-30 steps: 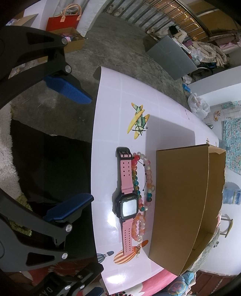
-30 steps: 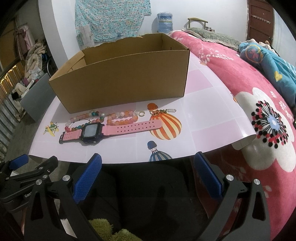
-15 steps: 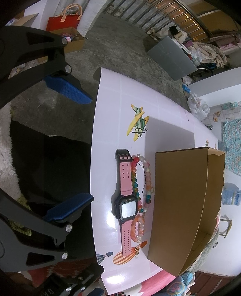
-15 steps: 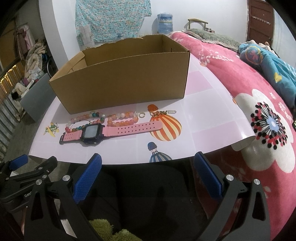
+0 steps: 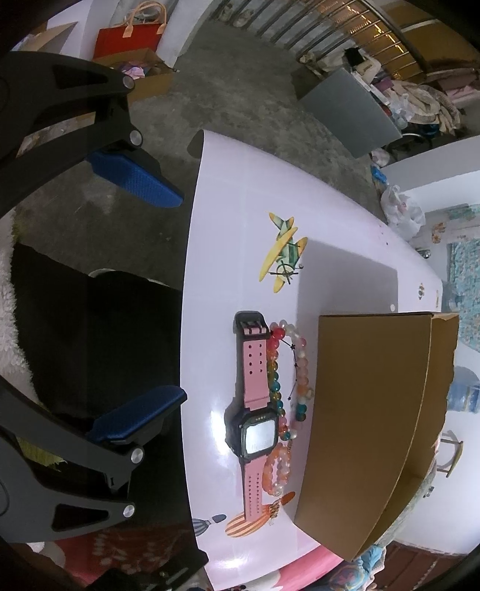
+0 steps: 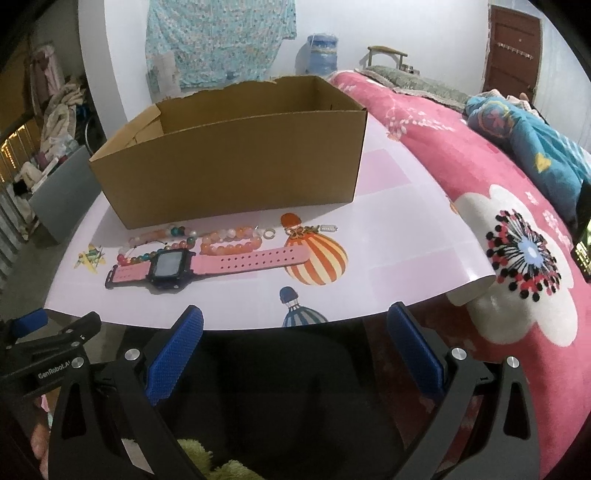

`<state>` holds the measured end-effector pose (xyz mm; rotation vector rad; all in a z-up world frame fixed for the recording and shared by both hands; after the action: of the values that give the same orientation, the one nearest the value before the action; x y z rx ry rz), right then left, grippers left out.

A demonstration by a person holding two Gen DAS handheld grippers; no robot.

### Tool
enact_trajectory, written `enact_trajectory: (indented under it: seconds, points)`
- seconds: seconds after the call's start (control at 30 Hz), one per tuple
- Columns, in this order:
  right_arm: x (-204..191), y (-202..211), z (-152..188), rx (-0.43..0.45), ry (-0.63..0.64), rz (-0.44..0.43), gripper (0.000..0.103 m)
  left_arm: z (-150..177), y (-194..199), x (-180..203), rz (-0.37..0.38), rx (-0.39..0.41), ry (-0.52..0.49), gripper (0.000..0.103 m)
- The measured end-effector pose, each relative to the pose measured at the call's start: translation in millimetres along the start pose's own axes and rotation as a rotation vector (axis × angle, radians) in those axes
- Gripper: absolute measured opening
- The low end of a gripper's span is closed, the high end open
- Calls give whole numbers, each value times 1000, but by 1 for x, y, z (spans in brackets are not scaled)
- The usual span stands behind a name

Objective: Organize jewelry

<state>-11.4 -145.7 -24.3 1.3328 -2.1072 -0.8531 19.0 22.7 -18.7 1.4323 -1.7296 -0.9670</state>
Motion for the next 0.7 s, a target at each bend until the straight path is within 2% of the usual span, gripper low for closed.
enact_trajectory:
  seconds: [0.17, 0.33, 0.5, 0.7]
  points:
    - [3, 4, 0, 43, 16, 15, 97, -5, -3, 3, -20, 2, -37, 94]
    - [6, 3, -1, 65, 56, 33, 97, -5, -10, 3, 3, 8, -72, 94]
    - [16, 2, 0, 97, 32, -47, 97, -4, -11, 5, 81, 44, -108, 94]
    - [20, -2, 0, 111, 48, -67, 97, -5, -8, -5, 272, 170, -54, 94]
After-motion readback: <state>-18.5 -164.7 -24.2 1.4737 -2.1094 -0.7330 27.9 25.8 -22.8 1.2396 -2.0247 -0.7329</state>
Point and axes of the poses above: each gripper's, at about its wrist camera, not at the fingertips, and y roughly against the way its jaws point, x to its right, z to its underside, the point moved 1 cm from there along -y, roughly the way its jaws point, and after that the axes turned 7 degrees about z, right-handed, at the moved point
